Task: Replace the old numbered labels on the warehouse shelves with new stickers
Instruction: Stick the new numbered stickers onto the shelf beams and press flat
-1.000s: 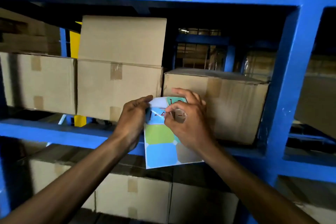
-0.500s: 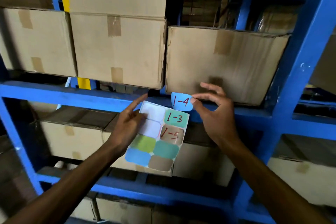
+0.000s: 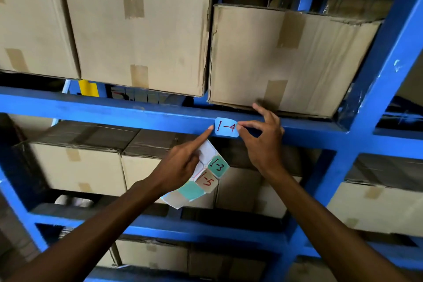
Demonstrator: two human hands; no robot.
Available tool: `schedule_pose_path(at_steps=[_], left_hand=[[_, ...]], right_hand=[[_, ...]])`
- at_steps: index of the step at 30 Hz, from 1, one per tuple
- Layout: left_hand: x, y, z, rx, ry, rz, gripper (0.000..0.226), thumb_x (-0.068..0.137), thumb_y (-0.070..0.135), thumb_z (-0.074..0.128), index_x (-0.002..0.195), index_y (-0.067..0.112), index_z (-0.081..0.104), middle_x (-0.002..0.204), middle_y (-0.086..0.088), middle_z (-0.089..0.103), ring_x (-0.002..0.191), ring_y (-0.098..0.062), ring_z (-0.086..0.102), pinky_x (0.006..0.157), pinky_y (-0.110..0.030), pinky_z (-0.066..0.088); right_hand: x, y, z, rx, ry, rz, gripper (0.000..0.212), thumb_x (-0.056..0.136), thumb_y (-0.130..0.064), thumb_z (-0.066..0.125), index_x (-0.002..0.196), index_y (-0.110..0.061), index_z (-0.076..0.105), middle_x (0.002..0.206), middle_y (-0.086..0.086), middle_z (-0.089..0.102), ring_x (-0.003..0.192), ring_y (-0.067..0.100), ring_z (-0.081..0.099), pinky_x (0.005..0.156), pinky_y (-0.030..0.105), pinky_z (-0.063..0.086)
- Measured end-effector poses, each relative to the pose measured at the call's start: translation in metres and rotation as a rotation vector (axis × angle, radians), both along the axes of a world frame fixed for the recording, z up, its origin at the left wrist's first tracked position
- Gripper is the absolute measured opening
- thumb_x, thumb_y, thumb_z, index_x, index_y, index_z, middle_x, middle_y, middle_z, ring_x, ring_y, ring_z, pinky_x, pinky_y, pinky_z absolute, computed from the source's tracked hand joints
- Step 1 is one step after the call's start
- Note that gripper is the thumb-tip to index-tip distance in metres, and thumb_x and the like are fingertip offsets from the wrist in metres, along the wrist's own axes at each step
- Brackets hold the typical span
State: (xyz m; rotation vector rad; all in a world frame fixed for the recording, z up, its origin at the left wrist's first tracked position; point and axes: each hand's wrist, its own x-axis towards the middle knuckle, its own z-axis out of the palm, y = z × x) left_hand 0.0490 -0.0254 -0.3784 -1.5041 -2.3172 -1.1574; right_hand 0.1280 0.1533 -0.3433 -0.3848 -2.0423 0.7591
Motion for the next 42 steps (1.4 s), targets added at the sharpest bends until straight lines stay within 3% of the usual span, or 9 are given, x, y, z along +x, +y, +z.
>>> schedule_pose_path(at_steps=[3, 6, 11, 15, 19, 24, 32, 42], left_hand=[[-0.013, 0.004, -0.009, -0.099, 0.09, 0.019, 0.066, 0.088, 0.016, 0.034, 0.147, 0.034, 0.011, 0.09, -0.003, 0.059, 0.067, -0.003, 0.046, 0.054, -0.013, 0.032], [-0.022, 0.007, -0.017, -0.145, 0.126, 0.02, 0.067, 0.085, 0.028, 0.028, 0.148, 0.033, 0.007, 0.108, -0.009, 0.06, 0.077, -0.006, 0.047, 0.054, -0.008, 0.03], [-0.034, 0.012, -0.023, -0.103, 0.153, 0.039, 0.068, 0.085, 0.033, 0.028, 0.148, 0.03, 0.005, 0.111, -0.011, 0.06, 0.088, -0.017, 0.061, 0.06, -0.009, 0.033], [-0.039, 0.013, -0.028, -0.107, 0.176, 0.07, 0.069, 0.085, 0.034, 0.028, 0.147, 0.034, -0.002, 0.116, -0.012, 0.06, 0.095, -0.022, 0.064, 0.066, -0.022, 0.047], [-0.041, 0.013, -0.03, -0.11, 0.202, 0.08, 0.07, 0.085, 0.034, 0.03, 0.147, 0.036, -0.002, 0.116, -0.011, 0.06, 0.095, -0.022, 0.065, 0.067, -0.029, 0.054], [-0.043, 0.014, -0.034, -0.101, 0.218, 0.057, 0.069, 0.087, 0.031, 0.031, 0.145, 0.041, -0.006, 0.113, -0.012, 0.061, 0.091, -0.024, 0.066, 0.066, -0.039, 0.057], [-0.042, 0.016, -0.035, -0.123, 0.224, 0.063, 0.07, 0.086, 0.031, 0.029, 0.146, 0.036, -0.006, 0.112, -0.013, 0.062, 0.092, -0.025, 0.065, 0.064, -0.033, 0.054], [-0.043, 0.017, -0.036, -0.153, 0.224, 0.061, 0.072, 0.085, 0.034, 0.029, 0.143, 0.041, -0.013, 0.112, -0.012, 0.061, 0.093, -0.024, 0.065, 0.067, -0.039, 0.056]], right_hand=[[-0.007, -0.001, -0.008, 0.005, 0.011, -0.008, 0.015, 0.08, -0.018, 0.069, 0.094, -0.014, 0.074, 0.141, -0.002, 0.046, 0.132, 0.018, 0.03, 0.105, 0.029, 0.016], [-0.014, 0.0, -0.016, 0.009, 0.001, -0.025, 0.018, 0.081, -0.022, 0.069, 0.098, -0.017, 0.073, 0.143, -0.005, 0.043, 0.134, 0.016, 0.027, 0.103, 0.024, 0.015], [-0.019, 0.003, -0.022, 0.012, -0.023, -0.047, 0.023, 0.081, -0.027, 0.068, 0.103, -0.022, 0.071, 0.145, -0.006, 0.041, 0.134, 0.016, 0.024, 0.11, 0.034, 0.021], [-0.017, 0.001, -0.02, 0.027, -0.021, -0.06, 0.016, 0.082, -0.024, 0.068, 0.097, -0.022, 0.072, 0.144, -0.005, 0.042, 0.134, 0.018, 0.024, 0.106, 0.029, 0.019], [-0.015, -0.001, -0.019, 0.018, -0.015, -0.072, 0.016, 0.082, -0.023, 0.067, 0.096, -0.02, 0.073, 0.143, -0.004, 0.043, 0.134, 0.019, 0.025, 0.104, 0.028, 0.02], [-0.018, -0.001, -0.019, 0.016, -0.023, -0.088, 0.014, 0.082, -0.023, 0.067, 0.095, -0.021, 0.072, 0.142, -0.002, 0.044, 0.134, 0.02, 0.025, 0.107, 0.038, 0.027], [-0.02, -0.003, -0.018, 0.016, -0.015, -0.113, 0.012, 0.081, -0.021, 0.068, 0.091, -0.019, 0.072, 0.14, -0.001, 0.046, 0.134, 0.022, 0.024, 0.102, 0.028, 0.017], [-0.024, -0.003, -0.021, 0.061, 0.045, -0.139, 0.008, 0.078, -0.019, 0.07, 0.085, -0.017, 0.072, 0.133, 0.002, 0.053, 0.13, 0.022, 0.033, 0.105, 0.035, 0.02]])
